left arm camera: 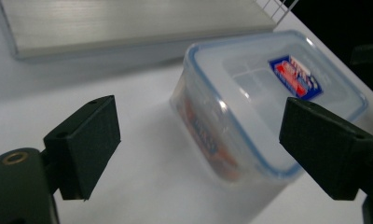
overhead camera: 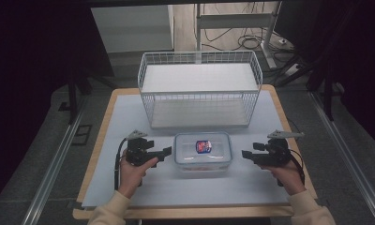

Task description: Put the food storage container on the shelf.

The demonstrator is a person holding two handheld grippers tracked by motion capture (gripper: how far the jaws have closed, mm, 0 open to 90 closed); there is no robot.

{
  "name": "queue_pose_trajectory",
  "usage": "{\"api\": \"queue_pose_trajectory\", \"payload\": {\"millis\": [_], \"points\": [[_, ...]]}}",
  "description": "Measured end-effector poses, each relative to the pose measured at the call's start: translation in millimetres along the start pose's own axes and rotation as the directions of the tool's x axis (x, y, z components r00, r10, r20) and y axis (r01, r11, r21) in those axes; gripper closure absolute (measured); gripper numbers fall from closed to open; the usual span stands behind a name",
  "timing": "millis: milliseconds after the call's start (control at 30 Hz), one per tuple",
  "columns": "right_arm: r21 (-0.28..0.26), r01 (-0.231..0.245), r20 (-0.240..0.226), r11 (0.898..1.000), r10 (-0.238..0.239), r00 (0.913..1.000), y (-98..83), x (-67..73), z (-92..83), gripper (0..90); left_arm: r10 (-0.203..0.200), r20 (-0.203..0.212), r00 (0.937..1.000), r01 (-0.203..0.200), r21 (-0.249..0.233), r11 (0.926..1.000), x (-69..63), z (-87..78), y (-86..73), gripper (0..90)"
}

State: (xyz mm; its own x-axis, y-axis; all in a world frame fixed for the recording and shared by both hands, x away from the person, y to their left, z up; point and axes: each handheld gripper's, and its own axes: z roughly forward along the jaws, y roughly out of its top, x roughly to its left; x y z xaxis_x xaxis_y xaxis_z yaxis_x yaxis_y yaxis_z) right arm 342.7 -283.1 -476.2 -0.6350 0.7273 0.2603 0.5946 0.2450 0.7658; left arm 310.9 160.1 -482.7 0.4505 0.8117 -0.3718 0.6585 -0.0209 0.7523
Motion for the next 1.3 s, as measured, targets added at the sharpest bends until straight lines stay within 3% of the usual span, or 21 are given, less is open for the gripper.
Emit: {"api": "queue_pose_trajectory", "payload": {"millis": [167,400,467,533,567,600,700,733,800,900,1100,1300], "points": [[-0.007,0.009,0.012,1.000,-0.009,0.9999,0.0,0.4,-0.6,28.1,-0.032,0.044,0.9985,0.031,0.025,0.9992,-2.2,17.5,9.5,13.1],[0.013,0.025,0.030,1.000,-0.026,0.9992,-1.4,1.5,3.9,27.7,-0.110,0.116,0.9871,0.098,0.108,0.9894,3.6,38.6,1.9,12.2],[0.016,0.030,0.031,0.999,-0.030,0.9991,-1.6,2.2,4.7,27.7,-0.138,0.143,0.9801,0.117,0.148,0.9821,4.1,44.9,-2.6,11.9],[0.018,0.034,0.031,0.999,-0.035,0.9989,-1.6,2.9,5.1,27.7,-0.136,0.144,0.9801,0.113,0.159,0.9808,3.5,47.1,-3.8,11.9],[0.018,0.034,0.031,0.999,-0.035,0.9989,-1.6,2.9,5.1,27.7,-0.141,0.155,0.9778,0.114,0.169,0.9790,3.0,49.3,-4.8,11.9],[0.017,0.036,0.031,0.999,-0.037,0.9989,-1.6,3.0,5.2,27.6,-0.158,0.177,0.9715,0.126,0.176,0.9763,2.8,51.5,-5.6,11.5],[0.014,0.038,0.030,0.999,-0.038,0.9988,-1.5,3.2,5.0,27.6,-0.171,0.200,0.9648,0.134,0.184,0.9737,2.0,54.3,-5.9,12.8],[0.013,0.040,0.032,0.999,-0.040,0.9987,-1.5,3.2,4.8,27.5,-0.181,0.220,0.9584,0.139,0.192,0.9715,1.6,55.6,-6.1,14.8],[0.012,0.040,0.034,0.999,-0.040,0.9986,-1.5,3.1,4.9,27.5,-0.182,0.228,0.9565,0.138,0.196,0.9709,1.6,56.2,-6.2,15.9],[0.013,0.038,0.037,0.999,-0.038,0.9986,-1.2,2.7,5.1,27.5,-0.190,0.254,0.9482,0.139,0.207,0.9684,0.3,58.1,-6.5,19.0],[0.010,0.032,0.022,0.999,-0.032,0.9992,1.5,4.8,6.5,27.3,-0.203,0.255,0.9454,0.148,0.218,0.9648,0.8,57.2,-6.0,22.3],[0.027,-0.042,-0.044,0.999,0.043,0.9981,15.0,7.0,17.3,23.5,-0.206,0.256,0.9444,0.151,0.217,0.9644,1.2,57.2,-6.0,22.8]]}}
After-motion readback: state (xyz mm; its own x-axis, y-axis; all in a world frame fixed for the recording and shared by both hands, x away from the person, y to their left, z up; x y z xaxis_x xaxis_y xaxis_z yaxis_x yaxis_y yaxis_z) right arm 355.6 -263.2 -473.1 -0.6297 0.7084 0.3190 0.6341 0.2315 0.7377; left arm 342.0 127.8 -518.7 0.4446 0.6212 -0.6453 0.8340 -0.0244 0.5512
